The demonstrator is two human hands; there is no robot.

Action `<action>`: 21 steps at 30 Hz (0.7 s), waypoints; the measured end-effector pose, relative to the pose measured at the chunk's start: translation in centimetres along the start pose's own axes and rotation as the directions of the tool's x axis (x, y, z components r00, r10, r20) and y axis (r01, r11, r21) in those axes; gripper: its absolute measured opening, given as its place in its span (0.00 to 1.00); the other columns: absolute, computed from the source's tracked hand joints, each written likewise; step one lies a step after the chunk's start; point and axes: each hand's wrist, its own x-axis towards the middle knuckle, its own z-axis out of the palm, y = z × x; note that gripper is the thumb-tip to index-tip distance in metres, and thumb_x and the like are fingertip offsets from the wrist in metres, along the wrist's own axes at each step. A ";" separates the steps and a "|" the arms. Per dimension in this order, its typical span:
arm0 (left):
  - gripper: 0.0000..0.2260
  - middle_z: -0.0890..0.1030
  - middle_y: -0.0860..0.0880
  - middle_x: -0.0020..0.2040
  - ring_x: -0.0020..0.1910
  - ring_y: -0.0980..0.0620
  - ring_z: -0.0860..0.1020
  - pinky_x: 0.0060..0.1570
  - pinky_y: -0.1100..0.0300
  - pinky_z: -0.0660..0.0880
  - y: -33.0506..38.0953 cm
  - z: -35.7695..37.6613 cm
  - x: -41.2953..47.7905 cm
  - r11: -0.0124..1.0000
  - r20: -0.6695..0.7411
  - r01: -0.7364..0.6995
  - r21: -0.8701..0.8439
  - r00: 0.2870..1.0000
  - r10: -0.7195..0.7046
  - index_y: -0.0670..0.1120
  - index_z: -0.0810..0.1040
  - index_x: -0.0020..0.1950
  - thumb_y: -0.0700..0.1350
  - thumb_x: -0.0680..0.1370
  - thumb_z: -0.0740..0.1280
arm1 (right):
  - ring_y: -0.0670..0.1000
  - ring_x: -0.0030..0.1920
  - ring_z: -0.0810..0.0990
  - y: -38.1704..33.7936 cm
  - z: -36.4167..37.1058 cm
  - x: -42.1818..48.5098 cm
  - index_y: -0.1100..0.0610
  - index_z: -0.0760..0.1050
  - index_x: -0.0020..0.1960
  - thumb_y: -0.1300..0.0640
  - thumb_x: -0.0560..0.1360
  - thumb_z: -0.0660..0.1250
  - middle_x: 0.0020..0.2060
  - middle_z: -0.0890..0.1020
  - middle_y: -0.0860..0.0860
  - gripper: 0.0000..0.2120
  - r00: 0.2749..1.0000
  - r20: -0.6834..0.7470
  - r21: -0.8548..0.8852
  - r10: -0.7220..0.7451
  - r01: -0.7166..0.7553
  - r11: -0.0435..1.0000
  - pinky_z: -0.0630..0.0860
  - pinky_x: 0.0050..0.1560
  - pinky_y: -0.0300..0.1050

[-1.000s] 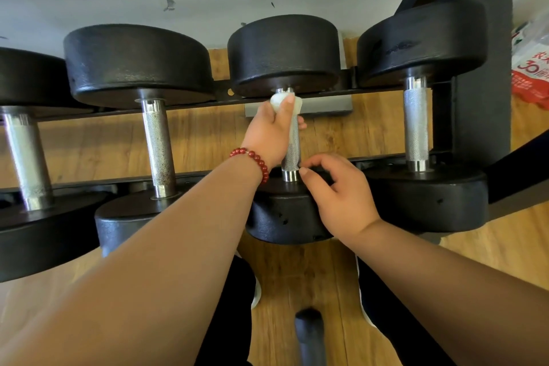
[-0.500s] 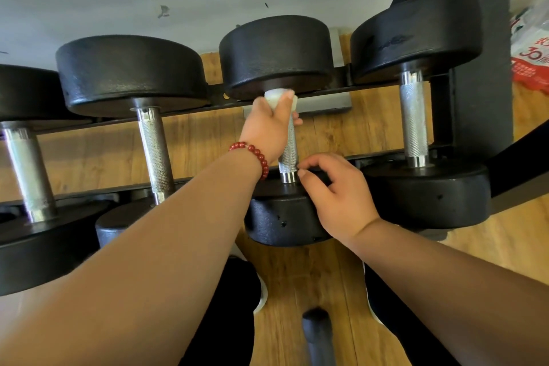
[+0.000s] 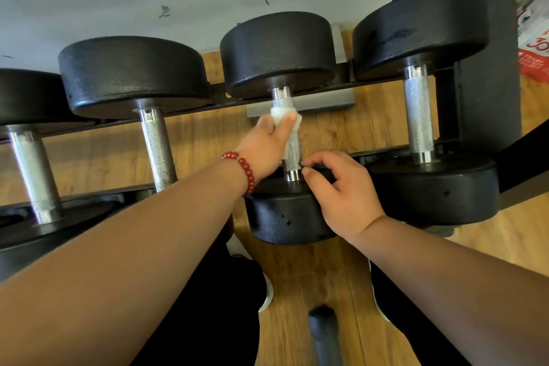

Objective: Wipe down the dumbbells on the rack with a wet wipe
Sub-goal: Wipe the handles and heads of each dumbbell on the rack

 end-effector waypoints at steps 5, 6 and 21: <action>0.28 0.81 0.45 0.53 0.51 0.47 0.81 0.54 0.45 0.79 1.0 -1.0 1.3 0.999 -0.053 0.024 -0.037 0.998 -0.026 0.46 0.71 0.61 0.68 0.74 0.58 | 0.44 0.48 0.77 0.0 0.0 0.1 0.48 0.78 0.51 0.51 0.76 0.65 0.48 0.78 0.41 0.05 1.000 0.004 0.005 0.007 -0.007 1.000 0.76 0.53 0.45; 0.26 0.82 0.46 0.52 0.51 0.49 0.82 0.54 0.49 0.78 1.6 -0.9 1.8 0.992 -0.088 0.014 -0.123 0.996 -0.024 0.46 0.71 0.60 0.66 0.76 0.58 | 0.43 0.49 0.77 0.0 0.0 0.1 0.48 0.78 0.50 0.52 0.76 0.65 0.48 0.78 0.40 0.05 1.000 0.006 0.007 0.007 -0.007 1.000 0.76 0.53 0.45; 0.25 0.84 0.52 0.48 0.52 0.52 0.80 0.59 0.52 0.72 1.7 -1.3 1.8 0.998 -0.022 0.056 -0.040 0.998 -0.057 0.50 0.72 0.61 0.67 0.78 0.53 | 0.43 0.53 0.75 0.0 -0.1 0.1 0.48 0.77 0.49 0.53 0.77 0.66 0.46 0.76 0.36 0.03 1.000 0.016 -0.010 -0.008 0.008 1.000 0.73 0.53 0.38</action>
